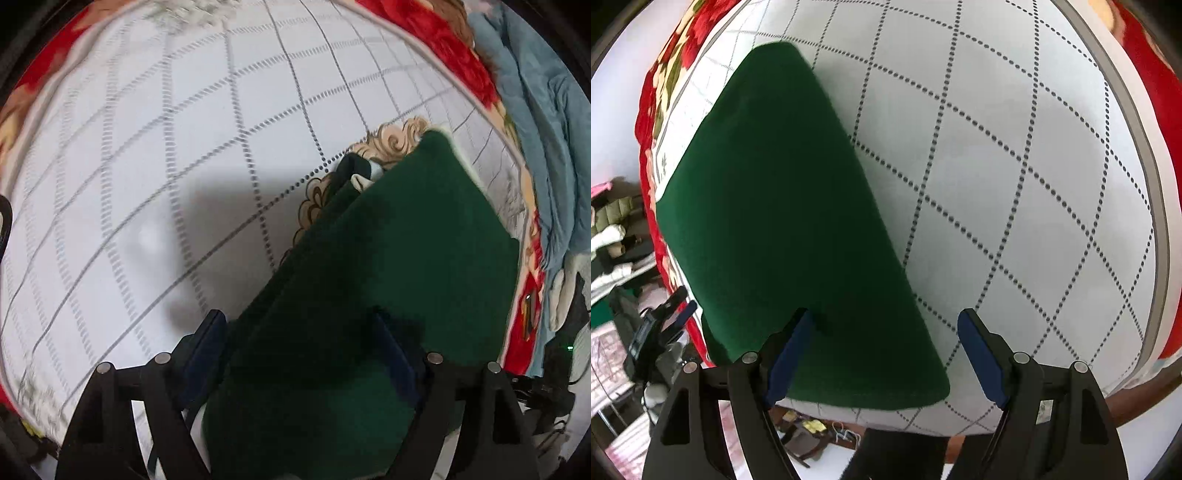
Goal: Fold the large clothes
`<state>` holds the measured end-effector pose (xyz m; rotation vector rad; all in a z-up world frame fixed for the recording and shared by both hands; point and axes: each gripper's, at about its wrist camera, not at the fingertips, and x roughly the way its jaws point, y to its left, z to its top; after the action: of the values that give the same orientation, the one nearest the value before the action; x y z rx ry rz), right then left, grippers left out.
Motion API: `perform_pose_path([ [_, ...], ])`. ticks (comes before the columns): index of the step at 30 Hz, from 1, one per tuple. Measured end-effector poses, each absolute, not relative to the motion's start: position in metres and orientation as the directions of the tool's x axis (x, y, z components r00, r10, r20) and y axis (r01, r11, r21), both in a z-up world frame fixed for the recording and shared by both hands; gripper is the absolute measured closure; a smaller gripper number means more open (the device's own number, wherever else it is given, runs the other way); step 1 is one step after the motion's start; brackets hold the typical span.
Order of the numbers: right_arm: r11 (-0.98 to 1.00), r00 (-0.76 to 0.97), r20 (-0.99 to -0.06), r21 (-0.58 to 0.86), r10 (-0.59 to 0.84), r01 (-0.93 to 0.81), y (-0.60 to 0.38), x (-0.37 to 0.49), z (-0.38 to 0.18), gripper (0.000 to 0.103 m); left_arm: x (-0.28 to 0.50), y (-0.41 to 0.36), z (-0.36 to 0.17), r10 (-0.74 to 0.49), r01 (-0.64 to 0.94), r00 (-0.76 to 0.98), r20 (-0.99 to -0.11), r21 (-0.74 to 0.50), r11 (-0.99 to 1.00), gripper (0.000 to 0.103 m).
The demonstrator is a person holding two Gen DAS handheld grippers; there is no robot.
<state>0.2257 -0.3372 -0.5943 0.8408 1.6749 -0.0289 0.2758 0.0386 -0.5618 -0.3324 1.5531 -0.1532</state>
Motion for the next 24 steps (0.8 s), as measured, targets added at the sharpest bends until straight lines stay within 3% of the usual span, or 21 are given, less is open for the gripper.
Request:
perform_pose_path([
  [2,0.729,-0.029,-0.859,0.416,0.512,0.544,-0.339,0.228,-0.598,0.021,0.275,0.034,-0.566,-0.309,-0.081,0.022,-0.951,-0.31,0.947,0.029],
  [3,0.723,-0.022,-0.857,0.419,0.514,0.549,-0.339,0.229,-0.599,0.021,0.274,0.033,-0.563,-0.329,-0.065,0.045,-0.943,-0.331,0.941,0.041],
  [4,0.72,-0.018,-0.856,0.423,0.517,0.55,-0.341,0.23,-0.6,0.021,0.271,0.031,-0.557,-0.344,-0.047,0.065,-0.937,-0.347,0.937,0.083],
  [5,0.719,-0.016,-0.855,0.425,0.518,0.55,-0.343,0.23,-0.601,0.021,0.267,0.029,-0.551,-0.298,-0.03,0.081,-0.951,-0.301,0.953,0.096],
  [6,0.72,-0.016,-0.855,0.426,0.518,0.548,-0.347,0.23,-0.601,0.021,0.263,0.029,-0.545,-0.286,-0.015,0.099,-0.953,-0.289,0.957,0.098],
  [12,0.718,-0.011,-0.854,0.43,0.52,0.547,-0.352,0.232,-0.603,0.021,0.248,0.047,-0.538,-0.296,-0.074,0.125,-0.947,-0.307,0.949,0.099],
  [15,0.727,-0.014,-0.856,0.429,0.516,0.536,-0.35,0.236,-0.601,0.021,0.246,0.055,-0.562,-0.295,-0.092,0.079,-0.952,-0.301,0.949,0.098],
  [21,0.768,0.009,-0.862,0.456,0.507,0.45,-0.343,0.252,-0.598,0.018,0.257,0.049,-0.555,-0.27,-0.085,0.029,-0.962,-0.272,0.959,0.091],
  [22,0.772,0.016,-0.861,0.463,0.508,0.436,-0.342,0.254,-0.599,0.011,0.258,0.053,-0.554,-0.262,-0.093,0.025,-0.965,-0.263,0.96,0.084],
  [24,0.772,0.022,-0.855,0.479,0.519,0.417,-0.345,0.261,-0.605,0.005,0.262,0.055,-0.556,-0.254,-0.095,0.022,-0.967,-0.255,0.962,0.058],
])
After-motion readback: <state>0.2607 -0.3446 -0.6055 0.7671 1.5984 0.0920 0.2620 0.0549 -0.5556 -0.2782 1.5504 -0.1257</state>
